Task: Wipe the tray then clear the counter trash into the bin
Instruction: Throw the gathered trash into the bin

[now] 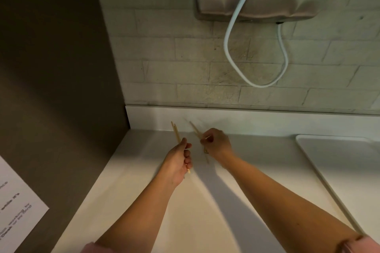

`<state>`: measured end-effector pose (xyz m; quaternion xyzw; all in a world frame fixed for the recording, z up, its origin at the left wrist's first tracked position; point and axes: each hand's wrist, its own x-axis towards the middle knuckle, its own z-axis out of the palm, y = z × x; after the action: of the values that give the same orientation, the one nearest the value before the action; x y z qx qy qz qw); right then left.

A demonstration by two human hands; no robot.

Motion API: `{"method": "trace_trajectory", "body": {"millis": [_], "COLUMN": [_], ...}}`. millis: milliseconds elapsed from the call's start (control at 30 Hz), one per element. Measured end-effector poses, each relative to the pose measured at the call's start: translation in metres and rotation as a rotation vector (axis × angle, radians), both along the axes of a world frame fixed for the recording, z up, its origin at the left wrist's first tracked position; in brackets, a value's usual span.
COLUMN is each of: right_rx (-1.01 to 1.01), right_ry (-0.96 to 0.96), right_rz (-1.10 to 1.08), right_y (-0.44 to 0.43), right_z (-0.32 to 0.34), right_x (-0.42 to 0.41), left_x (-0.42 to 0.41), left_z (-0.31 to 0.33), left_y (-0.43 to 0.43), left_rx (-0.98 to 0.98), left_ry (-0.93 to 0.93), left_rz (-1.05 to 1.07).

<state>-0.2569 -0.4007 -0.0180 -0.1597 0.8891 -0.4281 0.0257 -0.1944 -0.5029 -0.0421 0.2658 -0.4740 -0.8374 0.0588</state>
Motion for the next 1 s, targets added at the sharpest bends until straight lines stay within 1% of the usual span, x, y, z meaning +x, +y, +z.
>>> {"method": "trace_trajectory", "body": {"millis": [67,167,267,367,433,500,533,600,667,733,800,900,1000], "right_rx": [-0.035,-0.096,-0.079,0.057,0.166,0.271,0.324,0.445,0.548,0.593,0.568,0.417,0.323], "right_ry": [-0.046,-0.092,-0.119,-0.058,0.005,0.063,0.062,-0.001,-0.080,-0.098,-0.124,-0.260,-0.300], "right_rz": [0.093,0.168,0.239,0.325,0.287,0.198,0.155,0.102,0.105,0.094,0.066,0.028,0.052], "right_y": [-0.012,-0.025,-0.029,-0.027,-0.020,-0.008,-0.001,0.012,0.024,0.030,0.033,0.037,0.037], "right_z": [0.002,0.001,-0.001,-0.001,-0.007,-0.017,-0.022,-0.031,-0.036,-0.041,-0.043,-0.044,-0.043], "right_x": [0.018,0.036,0.042,0.034,0.013,-0.015,-0.028,-0.047,-0.059,-0.066,-0.069,-0.071,-0.070], "left_x": [-0.001,0.001,0.002,0.000,0.000,0.000,0.000,0.000,0.000,0.002,0.003,0.004,0.004], "left_z": [0.003,0.007,0.003,-0.005,-0.008,-0.008,-0.008,-0.009,-0.010,-0.009,-0.007,-0.006,-0.006], "left_y": [0.000,0.000,-0.005,-0.016,-0.020,-0.022,-0.022,-0.023,-0.023,-0.023,-0.022,-0.022,-0.021], "left_rx": [-0.028,-0.054,-0.083,-0.017,0.023,0.067,0.092,0.129,0.136,0.129,0.115,0.102,0.108], "left_ry": [0.007,0.027,-0.010,-0.026,-0.025,-0.013,-0.004,0.002,0.006,0.018,0.021,0.008,-0.007], "left_rz": [0.008,0.028,0.080,0.138,0.172,0.197,0.204,0.184,0.142,0.118,0.100,0.085,0.080]}}
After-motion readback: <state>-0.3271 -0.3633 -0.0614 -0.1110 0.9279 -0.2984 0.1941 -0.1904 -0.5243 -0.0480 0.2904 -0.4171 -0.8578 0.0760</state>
